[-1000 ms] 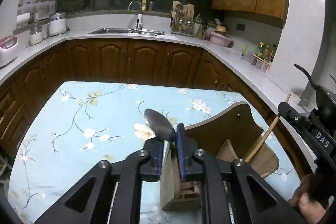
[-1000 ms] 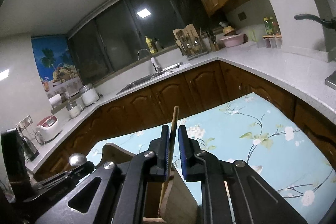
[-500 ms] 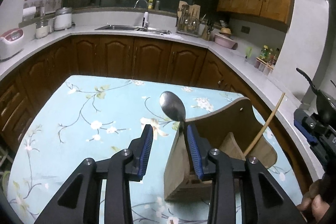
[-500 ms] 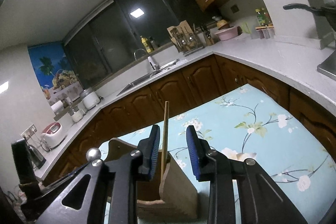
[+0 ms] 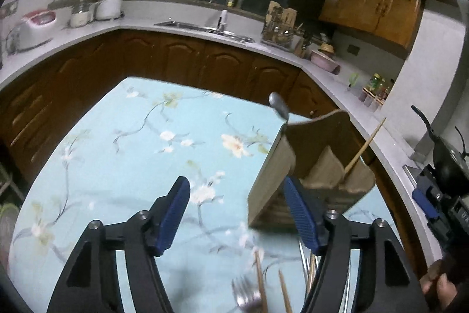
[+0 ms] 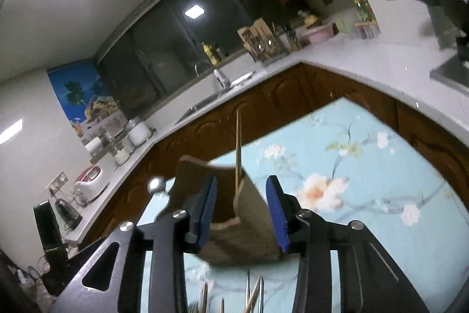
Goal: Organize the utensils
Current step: 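Move both tools back over the remaining utensils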
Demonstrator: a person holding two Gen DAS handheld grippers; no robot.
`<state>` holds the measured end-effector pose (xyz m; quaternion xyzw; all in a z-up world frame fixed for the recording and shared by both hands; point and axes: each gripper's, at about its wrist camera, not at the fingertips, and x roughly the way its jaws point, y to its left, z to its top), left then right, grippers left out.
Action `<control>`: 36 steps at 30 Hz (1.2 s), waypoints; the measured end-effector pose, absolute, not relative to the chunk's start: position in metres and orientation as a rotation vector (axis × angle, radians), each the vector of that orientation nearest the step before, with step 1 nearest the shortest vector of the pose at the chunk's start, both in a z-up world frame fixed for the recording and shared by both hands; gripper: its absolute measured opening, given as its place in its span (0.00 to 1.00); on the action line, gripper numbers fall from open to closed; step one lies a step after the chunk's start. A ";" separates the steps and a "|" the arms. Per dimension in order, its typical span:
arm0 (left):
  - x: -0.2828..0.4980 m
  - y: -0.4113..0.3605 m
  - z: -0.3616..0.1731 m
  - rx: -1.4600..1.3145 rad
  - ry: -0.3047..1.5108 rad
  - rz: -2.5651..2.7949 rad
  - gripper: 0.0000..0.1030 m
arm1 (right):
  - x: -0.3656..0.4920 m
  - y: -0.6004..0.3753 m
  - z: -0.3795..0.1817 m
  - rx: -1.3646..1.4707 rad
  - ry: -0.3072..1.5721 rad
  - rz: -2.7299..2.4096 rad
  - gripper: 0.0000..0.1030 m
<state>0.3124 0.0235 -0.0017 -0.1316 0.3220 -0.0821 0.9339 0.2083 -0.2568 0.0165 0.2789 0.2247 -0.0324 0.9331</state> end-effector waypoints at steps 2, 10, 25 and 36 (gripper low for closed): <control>0.296 0.031 -0.002 -0.283 0.667 -0.161 0.69 | 0.199 -0.254 0.012 0.570 0.486 -0.064 0.41; 0.236 0.053 -0.008 -0.320 0.729 -0.155 0.70 | 0.161 -0.238 -0.002 0.510 0.565 -0.059 0.41; 0.197 0.062 -0.023 -0.328 0.840 -0.161 0.71 | 0.111 -0.224 -0.036 0.468 0.703 -0.064 0.45; 0.224 0.036 -0.028 -0.287 0.883 -0.191 0.70 | 0.119 -0.233 -0.053 0.479 0.778 -0.078 0.45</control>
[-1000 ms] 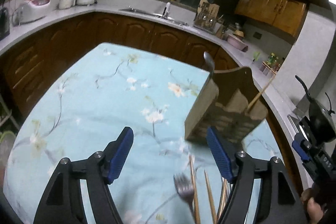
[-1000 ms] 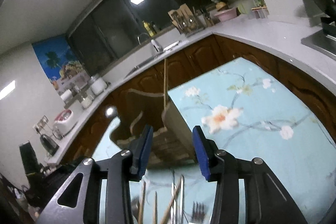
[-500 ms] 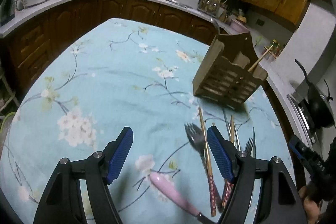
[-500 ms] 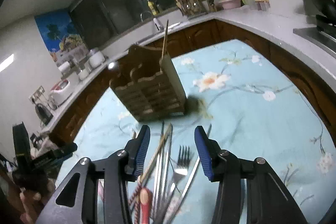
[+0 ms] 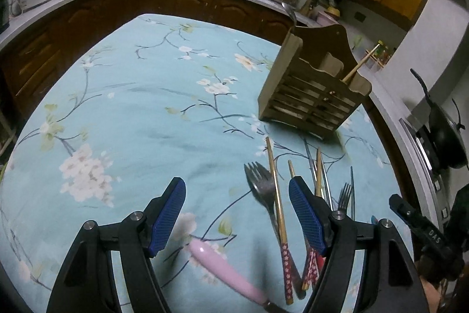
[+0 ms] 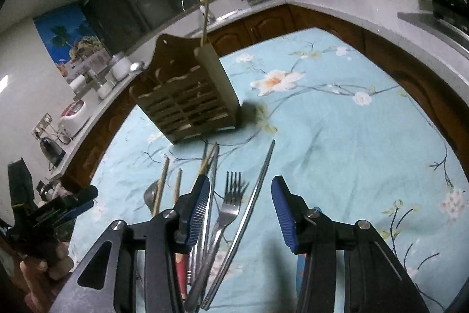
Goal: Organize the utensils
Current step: 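Move both tools back over the remaining utensils, then grasp a gold chopstick with the left tool while the right tool grasps a steel chopstick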
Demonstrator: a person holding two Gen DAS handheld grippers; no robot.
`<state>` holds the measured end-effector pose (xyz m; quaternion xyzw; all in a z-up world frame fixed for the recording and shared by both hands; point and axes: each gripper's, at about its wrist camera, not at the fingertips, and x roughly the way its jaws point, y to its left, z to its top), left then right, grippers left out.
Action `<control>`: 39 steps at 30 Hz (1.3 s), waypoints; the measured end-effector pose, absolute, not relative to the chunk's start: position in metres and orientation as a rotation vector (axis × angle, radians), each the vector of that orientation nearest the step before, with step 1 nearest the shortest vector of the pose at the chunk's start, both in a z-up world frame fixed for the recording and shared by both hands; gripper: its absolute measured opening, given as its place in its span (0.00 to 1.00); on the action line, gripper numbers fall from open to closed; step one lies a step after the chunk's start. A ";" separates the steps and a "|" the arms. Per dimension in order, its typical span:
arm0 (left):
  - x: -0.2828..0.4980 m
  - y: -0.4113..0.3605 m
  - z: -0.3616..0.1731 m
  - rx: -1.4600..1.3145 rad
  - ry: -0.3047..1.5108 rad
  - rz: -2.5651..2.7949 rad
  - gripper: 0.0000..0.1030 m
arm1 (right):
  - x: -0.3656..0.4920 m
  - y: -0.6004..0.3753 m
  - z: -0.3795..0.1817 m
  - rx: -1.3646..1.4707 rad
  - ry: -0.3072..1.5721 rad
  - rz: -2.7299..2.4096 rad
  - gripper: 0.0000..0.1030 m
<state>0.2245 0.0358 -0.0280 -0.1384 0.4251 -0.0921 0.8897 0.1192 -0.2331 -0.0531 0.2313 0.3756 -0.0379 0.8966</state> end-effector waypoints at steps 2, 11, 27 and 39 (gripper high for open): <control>0.232 0.030 -0.031 -0.274 0.893 -0.194 0.70 | 0.124 -0.234 -0.056 0.476 0.793 -0.084 0.45; 0.278 0.002 -0.048 -0.207 0.978 -0.239 0.69 | 0.151 -0.248 -0.065 0.446 0.852 -0.089 0.45; 0.347 -0.046 -0.079 -0.113 1.064 -0.284 0.47 | 0.199 -0.260 -0.091 0.408 0.971 -0.123 0.43; 0.360 -0.055 -0.102 -0.088 1.079 -0.287 0.35 | 0.224 -0.242 -0.105 0.276 1.021 -0.157 0.33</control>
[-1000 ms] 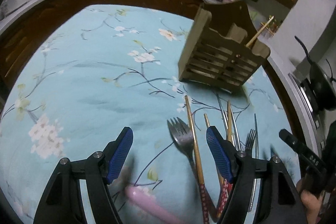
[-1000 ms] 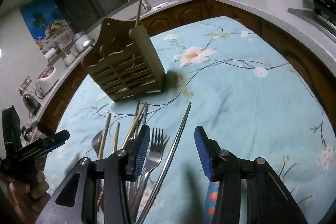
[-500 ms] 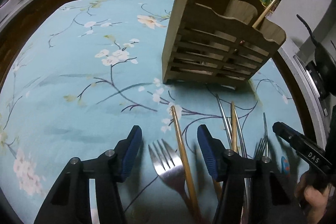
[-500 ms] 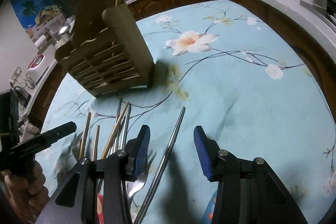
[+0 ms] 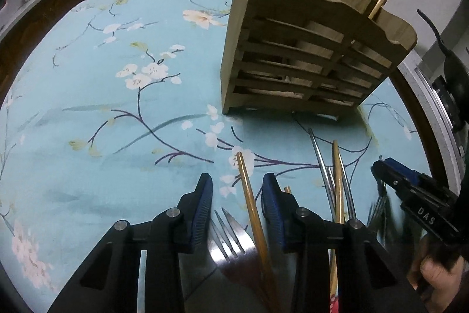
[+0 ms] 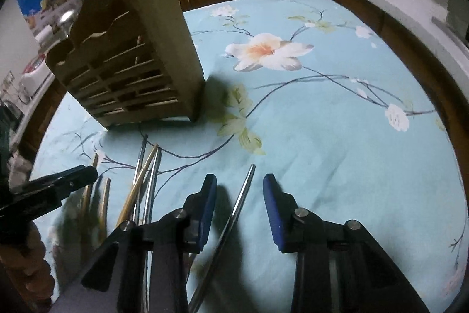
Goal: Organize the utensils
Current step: 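Grasp a gold chopstick with the left tool while the right tool grasps a steel chopstick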
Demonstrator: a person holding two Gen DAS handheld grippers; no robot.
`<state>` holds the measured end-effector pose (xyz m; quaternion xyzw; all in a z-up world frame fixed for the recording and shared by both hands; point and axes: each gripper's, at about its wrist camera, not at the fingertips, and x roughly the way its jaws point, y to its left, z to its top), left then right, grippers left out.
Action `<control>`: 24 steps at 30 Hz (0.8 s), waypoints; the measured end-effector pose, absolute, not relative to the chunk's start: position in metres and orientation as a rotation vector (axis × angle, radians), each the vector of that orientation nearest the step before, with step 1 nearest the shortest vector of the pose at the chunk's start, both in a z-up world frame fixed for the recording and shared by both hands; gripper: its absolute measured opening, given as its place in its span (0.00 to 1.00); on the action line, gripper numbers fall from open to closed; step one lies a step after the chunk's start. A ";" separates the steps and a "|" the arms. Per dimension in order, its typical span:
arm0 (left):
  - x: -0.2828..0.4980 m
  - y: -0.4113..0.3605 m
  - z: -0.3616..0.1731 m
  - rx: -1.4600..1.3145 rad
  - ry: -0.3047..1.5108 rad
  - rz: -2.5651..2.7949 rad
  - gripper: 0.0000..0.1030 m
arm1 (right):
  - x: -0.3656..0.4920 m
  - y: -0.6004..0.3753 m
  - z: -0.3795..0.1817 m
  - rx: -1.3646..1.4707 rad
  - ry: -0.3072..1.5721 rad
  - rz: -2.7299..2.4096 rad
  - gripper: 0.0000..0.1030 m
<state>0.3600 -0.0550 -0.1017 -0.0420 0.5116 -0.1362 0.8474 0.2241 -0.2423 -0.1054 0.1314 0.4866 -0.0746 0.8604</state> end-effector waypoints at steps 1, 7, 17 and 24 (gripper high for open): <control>0.360 -0.056 -0.102 -0.086 1.071 -0.286 0.35 | 0.225 -0.240 -0.106 0.255 1.016 -0.163 0.33; 0.359 -0.068 -0.105 -0.009 1.043 -0.263 0.25 | 0.226 -0.232 -0.106 0.194 1.010 -0.203 0.25; 0.360 -0.079 -0.104 0.047 1.038 -0.261 0.06 | 0.225 -0.233 -0.107 0.203 0.997 -0.222 0.07; 0.343 -0.064 -0.086 -0.032 0.996 -0.301 0.05 | 0.214 -0.241 -0.095 0.299 0.942 -0.187 0.04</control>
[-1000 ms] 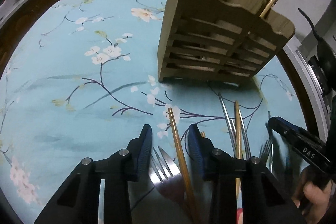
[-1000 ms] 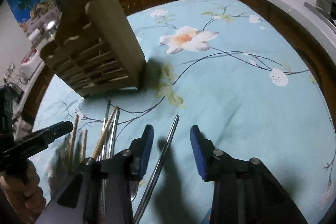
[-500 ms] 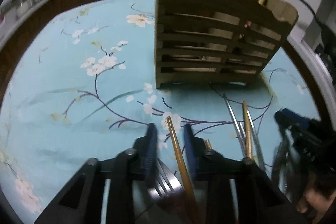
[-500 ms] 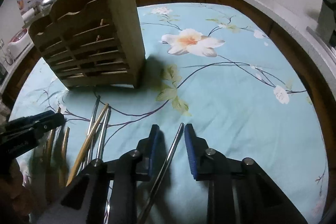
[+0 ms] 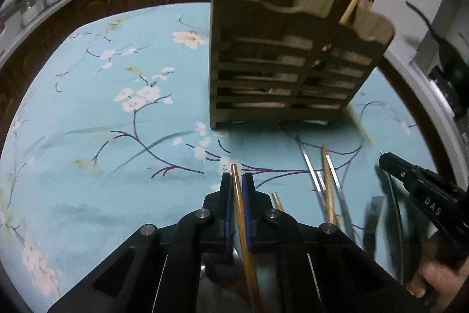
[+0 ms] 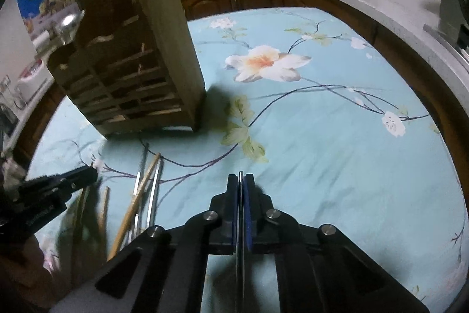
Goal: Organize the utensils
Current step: 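Grasp a gold chopstick with the left tool while the right tool grasps a steel chopstick, then lift the gold chopstick with the left tool while the right tool carries the steel chopstick to the holder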
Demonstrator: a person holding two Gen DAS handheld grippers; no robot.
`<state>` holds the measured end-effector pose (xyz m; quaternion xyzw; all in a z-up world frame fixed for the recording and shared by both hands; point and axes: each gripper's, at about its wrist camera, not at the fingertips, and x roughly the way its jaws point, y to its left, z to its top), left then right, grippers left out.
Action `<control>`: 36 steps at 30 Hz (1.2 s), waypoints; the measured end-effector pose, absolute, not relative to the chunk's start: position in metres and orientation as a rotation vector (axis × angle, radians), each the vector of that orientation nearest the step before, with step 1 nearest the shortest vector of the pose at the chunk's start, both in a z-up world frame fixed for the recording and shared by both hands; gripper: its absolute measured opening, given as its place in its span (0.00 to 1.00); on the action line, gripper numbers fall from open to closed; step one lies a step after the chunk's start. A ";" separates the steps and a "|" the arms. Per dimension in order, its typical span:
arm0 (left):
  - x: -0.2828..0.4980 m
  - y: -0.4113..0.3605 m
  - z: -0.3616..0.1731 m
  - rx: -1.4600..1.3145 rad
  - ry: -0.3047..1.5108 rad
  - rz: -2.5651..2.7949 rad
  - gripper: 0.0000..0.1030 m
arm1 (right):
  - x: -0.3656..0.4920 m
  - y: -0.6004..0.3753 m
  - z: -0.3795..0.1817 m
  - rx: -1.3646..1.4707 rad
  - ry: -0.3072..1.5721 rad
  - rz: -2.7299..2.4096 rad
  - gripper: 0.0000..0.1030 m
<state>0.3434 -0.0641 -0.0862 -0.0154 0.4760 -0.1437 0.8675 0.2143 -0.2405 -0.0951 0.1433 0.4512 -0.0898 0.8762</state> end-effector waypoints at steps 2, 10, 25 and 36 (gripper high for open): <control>0.336 -0.058 -0.079 -0.058 0.987 -0.308 0.03 | 0.211 -0.243 -0.088 0.325 0.923 -0.175 0.04; 0.303 -0.031 -0.043 -0.131 0.913 -0.328 0.03 | 0.198 -0.245 -0.059 0.394 0.849 -0.126 0.04; 0.245 0.014 0.018 -0.193 0.796 -0.331 0.03 | 0.173 -0.231 0.000 0.397 0.688 -0.066 0.04; 0.214 0.036 0.060 -0.229 0.677 -0.331 0.03 | 0.164 -0.228 0.037 0.389 0.577 -0.051 0.04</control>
